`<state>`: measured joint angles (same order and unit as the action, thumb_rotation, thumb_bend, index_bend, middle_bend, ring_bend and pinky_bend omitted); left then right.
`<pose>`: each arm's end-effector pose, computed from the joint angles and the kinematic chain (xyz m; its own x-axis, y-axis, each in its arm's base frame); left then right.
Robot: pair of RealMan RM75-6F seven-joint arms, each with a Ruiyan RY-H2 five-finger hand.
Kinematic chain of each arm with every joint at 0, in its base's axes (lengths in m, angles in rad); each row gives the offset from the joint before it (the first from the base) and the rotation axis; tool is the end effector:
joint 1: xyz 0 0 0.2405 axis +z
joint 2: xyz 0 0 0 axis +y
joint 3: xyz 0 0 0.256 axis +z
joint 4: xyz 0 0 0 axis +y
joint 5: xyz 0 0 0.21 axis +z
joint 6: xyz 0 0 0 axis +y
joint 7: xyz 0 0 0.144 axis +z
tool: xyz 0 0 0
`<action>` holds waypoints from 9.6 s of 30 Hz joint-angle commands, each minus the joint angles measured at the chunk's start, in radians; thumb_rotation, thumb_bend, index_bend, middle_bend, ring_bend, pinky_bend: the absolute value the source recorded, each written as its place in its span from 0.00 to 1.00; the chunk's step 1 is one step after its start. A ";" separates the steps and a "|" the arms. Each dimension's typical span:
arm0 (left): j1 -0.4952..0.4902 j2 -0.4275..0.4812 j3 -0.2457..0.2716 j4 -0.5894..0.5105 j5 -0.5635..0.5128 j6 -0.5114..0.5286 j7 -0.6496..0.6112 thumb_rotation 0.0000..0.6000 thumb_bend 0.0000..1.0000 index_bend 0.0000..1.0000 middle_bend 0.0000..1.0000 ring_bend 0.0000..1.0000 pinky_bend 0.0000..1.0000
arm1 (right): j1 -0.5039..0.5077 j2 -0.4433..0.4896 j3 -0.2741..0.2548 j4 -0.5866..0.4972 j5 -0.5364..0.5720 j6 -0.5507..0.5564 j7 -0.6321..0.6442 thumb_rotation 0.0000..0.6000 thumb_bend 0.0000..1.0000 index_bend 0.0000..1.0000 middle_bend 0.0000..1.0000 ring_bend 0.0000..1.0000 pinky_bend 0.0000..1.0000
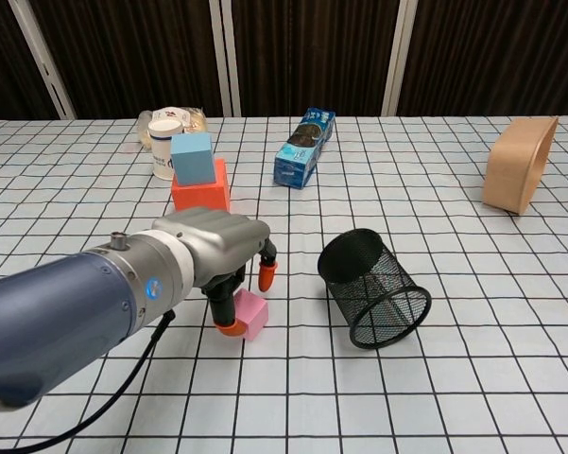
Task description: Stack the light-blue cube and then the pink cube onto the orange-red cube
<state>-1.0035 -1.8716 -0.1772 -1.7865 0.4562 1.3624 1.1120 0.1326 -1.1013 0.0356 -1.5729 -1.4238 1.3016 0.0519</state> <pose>-0.0389 0.2604 -0.0920 0.6375 0.3871 0.6662 0.7690 -0.3727 -0.5193 -0.3336 -0.1919 0.1483 0.3831 -0.1716 0.9076 -0.9182 0.0369 0.3945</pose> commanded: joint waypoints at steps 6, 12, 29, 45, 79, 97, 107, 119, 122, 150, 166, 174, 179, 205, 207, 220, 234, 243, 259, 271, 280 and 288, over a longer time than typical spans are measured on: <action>0.004 0.005 0.000 -0.011 0.005 0.008 0.005 1.00 0.27 0.40 0.84 0.67 0.70 | -0.001 0.001 0.000 -0.003 -0.002 0.003 -0.001 1.00 0.14 0.17 0.11 0.13 0.35; 0.007 0.010 -0.002 -0.019 -0.004 0.017 0.017 1.00 0.27 0.41 0.84 0.67 0.70 | -0.002 0.001 0.000 -0.004 0.002 0.002 -0.003 1.00 0.14 0.17 0.11 0.13 0.35; 0.008 0.007 -0.007 -0.012 -0.011 0.016 0.028 1.00 0.27 0.43 0.84 0.68 0.70 | 0.002 0.005 -0.002 -0.004 0.008 -0.014 0.008 1.00 0.14 0.17 0.11 0.13 0.35; 0.008 0.006 -0.010 -0.014 -0.019 0.018 0.038 1.00 0.31 0.45 0.84 0.68 0.70 | 0.002 0.009 -0.001 -0.005 0.011 -0.016 0.014 1.00 0.14 0.17 0.11 0.13 0.35; -0.104 0.133 -0.444 -0.067 -0.213 0.347 0.107 1.00 0.31 0.48 0.84 0.68 0.70 | 0.001 0.017 -0.005 -0.016 0.011 -0.019 0.012 1.00 0.14 0.17 0.11 0.13 0.35; -0.129 0.152 -0.515 0.066 -0.265 0.324 0.057 1.00 0.31 0.48 0.84 0.68 0.70 | -0.007 0.023 -0.005 -0.015 0.002 -0.003 0.027 1.00 0.14 0.18 0.11 0.13 0.35; -0.125 0.177 -0.517 0.133 -0.285 0.290 0.042 1.00 0.31 0.48 0.84 0.68 0.70 | -0.007 0.019 -0.004 -0.009 -0.003 0.001 0.030 1.00 0.14 0.18 0.11 0.13 0.35; -0.121 0.157 -0.526 0.201 -0.320 0.196 -0.028 1.00 0.31 0.48 0.84 0.68 0.70 | -0.009 0.012 -0.003 -0.018 -0.006 0.013 -0.005 1.00 0.14 0.18 0.11 0.13 0.35; -0.118 0.151 -0.538 0.209 -0.352 0.163 -0.046 1.00 0.31 0.48 0.84 0.68 0.70 | -0.012 0.012 -0.004 -0.025 -0.012 0.025 -0.021 1.00 0.14 0.18 0.11 0.13 0.35; -0.190 0.109 -0.563 0.259 -0.399 0.254 -0.038 1.00 0.31 0.50 0.84 0.68 0.71 | -0.012 0.012 -0.004 -0.025 -0.015 0.026 -0.022 1.00 0.14 0.18 0.11 0.13 0.35; -0.185 0.108 -0.568 0.276 -0.414 0.246 -0.036 1.00 0.31 0.50 0.84 0.68 0.71 | -0.011 0.009 -0.006 -0.027 -0.014 0.021 -0.031 1.00 0.14 0.18 0.11 0.13 0.35; -0.187 0.103 -0.563 0.282 -0.415 0.240 -0.034 1.00 0.31 0.50 0.84 0.68 0.71 | -0.010 0.009 -0.005 -0.028 -0.012 0.019 -0.031 1.00 0.14 0.18 0.11 0.13 0.35; -0.190 0.101 -0.562 0.283 -0.412 0.245 -0.033 1.00 0.31 0.50 0.84 0.68 0.71 | -0.010 0.010 -0.005 -0.028 -0.014 0.020 -0.029 1.00 0.14 0.18 0.11 0.13 0.35; -0.186 0.103 -0.553 0.289 -0.398 0.244 -0.024 1.00 0.31 0.51 0.84 0.68 0.71 | -0.009 0.008 -0.007 -0.029 -0.012 0.016 -0.033 1.00 0.14 0.18 0.11 0.13 0.35; -0.185 0.103 -0.551 0.288 -0.398 0.242 -0.024 1.00 0.31 0.51 0.84 0.68 0.71 | -0.008 0.008 -0.007 -0.029 -0.012 0.015 -0.033 1.00 0.14 0.18 0.11 0.13 0.35; -0.185 0.098 -0.549 0.290 -0.402 0.236 -0.018 1.00 0.31 0.49 0.84 0.68 0.71 | -0.007 0.010 -0.008 -0.030 -0.008 0.008 -0.029 1.00 0.14 0.18 0.11 0.13 0.35; -0.187 0.098 -0.549 0.283 -0.406 0.247 -0.008 1.00 0.31 0.44 0.84 0.68 0.71 | -0.008 0.012 -0.008 -0.030 -0.012 0.012 -0.022 1.00 0.14 0.18 0.11 0.13 0.35; -0.188 0.099 -0.549 0.284 -0.401 0.244 -0.007 1.00 0.31 0.44 0.84 0.68 0.71 | -0.006 0.010 -0.008 -0.029 -0.008 0.006 -0.026 1.00 0.14 0.18 0.11 0.13 0.35; -0.182 0.110 -0.553 0.279 -0.403 0.251 -0.003 1.00 0.31 0.45 0.84 0.68 0.71 | -0.005 0.010 -0.008 -0.029 -0.002 0.000 -0.028 1.00 0.14 0.18 0.11 0.13 0.35; -0.180 0.108 -0.548 0.287 -0.402 0.242 -0.006 1.00 0.31 0.44 0.84 0.68 0.71 | -0.005 0.010 -0.009 -0.030 -0.007 0.003 -0.026 1.00 0.14 0.18 0.11 0.13 0.35; -0.182 0.100 -0.543 0.301 -0.405 0.232 -0.003 1.00 0.31 0.36 0.84 0.68 0.71 | -0.005 0.012 -0.010 -0.031 -0.007 0.002 -0.023 1.00 0.14 0.18 0.11 0.13 0.35; -0.184 0.099 -0.543 0.297 -0.401 0.231 -0.004 1.00 0.31 0.33 0.84 0.68 0.71 | -0.003 0.011 -0.010 -0.029 -0.007 -0.002 -0.022 1.00 0.14 0.18 0.11 0.13 0.35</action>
<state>-1.1877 -1.7726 -0.7197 -1.4892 0.0552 1.5929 1.1082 0.1294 -1.0905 0.0257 -1.6020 -1.4312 1.3002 0.0304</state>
